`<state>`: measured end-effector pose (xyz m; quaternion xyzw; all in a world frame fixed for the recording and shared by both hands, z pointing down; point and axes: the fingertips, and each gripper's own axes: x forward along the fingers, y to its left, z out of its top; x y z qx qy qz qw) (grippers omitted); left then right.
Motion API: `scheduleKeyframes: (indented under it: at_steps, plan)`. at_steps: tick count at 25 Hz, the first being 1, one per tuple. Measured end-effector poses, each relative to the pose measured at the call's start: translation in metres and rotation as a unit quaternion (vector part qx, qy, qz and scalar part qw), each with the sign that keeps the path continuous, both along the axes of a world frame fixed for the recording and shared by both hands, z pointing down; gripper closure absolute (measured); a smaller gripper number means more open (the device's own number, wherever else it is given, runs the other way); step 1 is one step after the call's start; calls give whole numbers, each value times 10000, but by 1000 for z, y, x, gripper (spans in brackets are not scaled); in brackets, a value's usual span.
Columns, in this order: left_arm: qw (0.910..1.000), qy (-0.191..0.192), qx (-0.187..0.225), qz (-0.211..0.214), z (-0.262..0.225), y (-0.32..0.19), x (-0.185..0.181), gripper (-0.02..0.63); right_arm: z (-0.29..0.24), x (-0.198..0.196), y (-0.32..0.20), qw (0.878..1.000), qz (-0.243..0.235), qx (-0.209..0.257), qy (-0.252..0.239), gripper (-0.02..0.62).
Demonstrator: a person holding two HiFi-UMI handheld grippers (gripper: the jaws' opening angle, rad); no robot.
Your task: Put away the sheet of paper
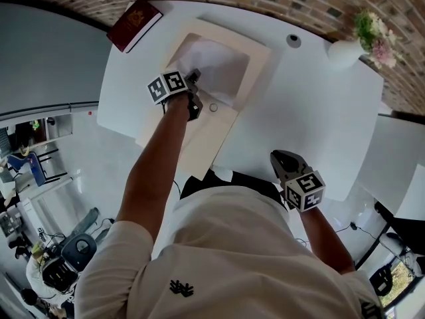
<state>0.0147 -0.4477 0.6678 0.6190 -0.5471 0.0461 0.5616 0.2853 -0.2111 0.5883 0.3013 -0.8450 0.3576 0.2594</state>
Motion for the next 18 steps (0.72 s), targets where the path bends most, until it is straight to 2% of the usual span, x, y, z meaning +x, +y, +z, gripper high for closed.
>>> scheduleKeyframes:
  at_steps: [4, 5, 6, 7, 18]
  plan:
    - [9998, -199, -26, 45, 1, -5, 3, 573, 5, 6, -7, 10000, 34, 4, -52, 546]
    - [9997, -217, -63, 47, 1, -5, 4, 547, 5, 7, -9, 10000, 44, 9, -71, 546]
    - [9997, -236, -103, 60, 1, -5, 4, 473, 6, 8, -10, 9999, 52, 15, -90, 546]
    - [9995, -263, -135, 82, 1, -5, 5, 442, 6, 9, -12, 9999, 60, 22, -107, 546]
    - [9967, -699, -234, 347, -6, 6, 11, 377, 7, 11, -14, 9996, 74, 33, -253, 546]
